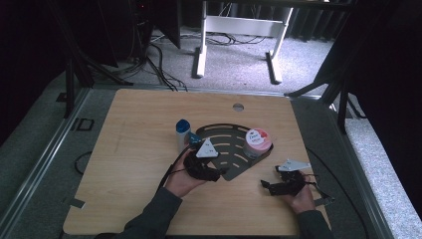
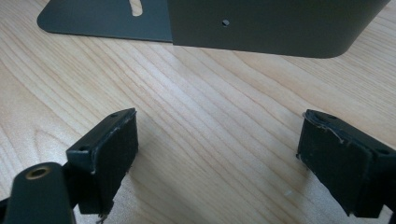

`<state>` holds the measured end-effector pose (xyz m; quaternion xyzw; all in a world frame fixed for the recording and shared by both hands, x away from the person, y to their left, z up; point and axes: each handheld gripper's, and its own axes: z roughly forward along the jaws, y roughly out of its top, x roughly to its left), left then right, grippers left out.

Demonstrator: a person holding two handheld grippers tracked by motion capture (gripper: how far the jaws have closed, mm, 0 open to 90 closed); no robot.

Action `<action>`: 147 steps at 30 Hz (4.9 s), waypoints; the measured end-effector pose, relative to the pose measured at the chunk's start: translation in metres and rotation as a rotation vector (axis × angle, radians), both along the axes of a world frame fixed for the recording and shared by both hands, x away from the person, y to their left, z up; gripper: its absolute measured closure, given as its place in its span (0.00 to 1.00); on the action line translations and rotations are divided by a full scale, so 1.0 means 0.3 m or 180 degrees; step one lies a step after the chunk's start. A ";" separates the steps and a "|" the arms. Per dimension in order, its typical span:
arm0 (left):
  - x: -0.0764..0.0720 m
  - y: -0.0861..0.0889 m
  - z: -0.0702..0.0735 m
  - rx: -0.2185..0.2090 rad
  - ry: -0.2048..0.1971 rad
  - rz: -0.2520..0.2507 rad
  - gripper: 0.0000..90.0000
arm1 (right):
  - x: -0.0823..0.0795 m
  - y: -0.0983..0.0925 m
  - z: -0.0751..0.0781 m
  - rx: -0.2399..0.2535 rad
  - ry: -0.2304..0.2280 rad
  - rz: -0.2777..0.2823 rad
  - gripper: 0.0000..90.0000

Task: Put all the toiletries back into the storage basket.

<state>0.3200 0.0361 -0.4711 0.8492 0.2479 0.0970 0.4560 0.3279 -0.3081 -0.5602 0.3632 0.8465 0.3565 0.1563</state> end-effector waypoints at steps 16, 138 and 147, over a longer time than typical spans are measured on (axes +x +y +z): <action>-0.002 0.098 0.004 -0.0002 0.0087 0.0113 0.51 | 0.000 0.000 0.000 0.0000 -0.0002 0.0001 0.13; 0.161 0.160 0.014 0.0199 -0.0109 0.0784 0.58 | 0.000 0.000 0.000 -0.0001 0.0000 -0.0001 0.13; 0.157 0.158 0.017 0.0207 -0.0097 0.0811 0.58 | 0.000 0.000 0.000 0.0000 0.0002 -0.0002 0.13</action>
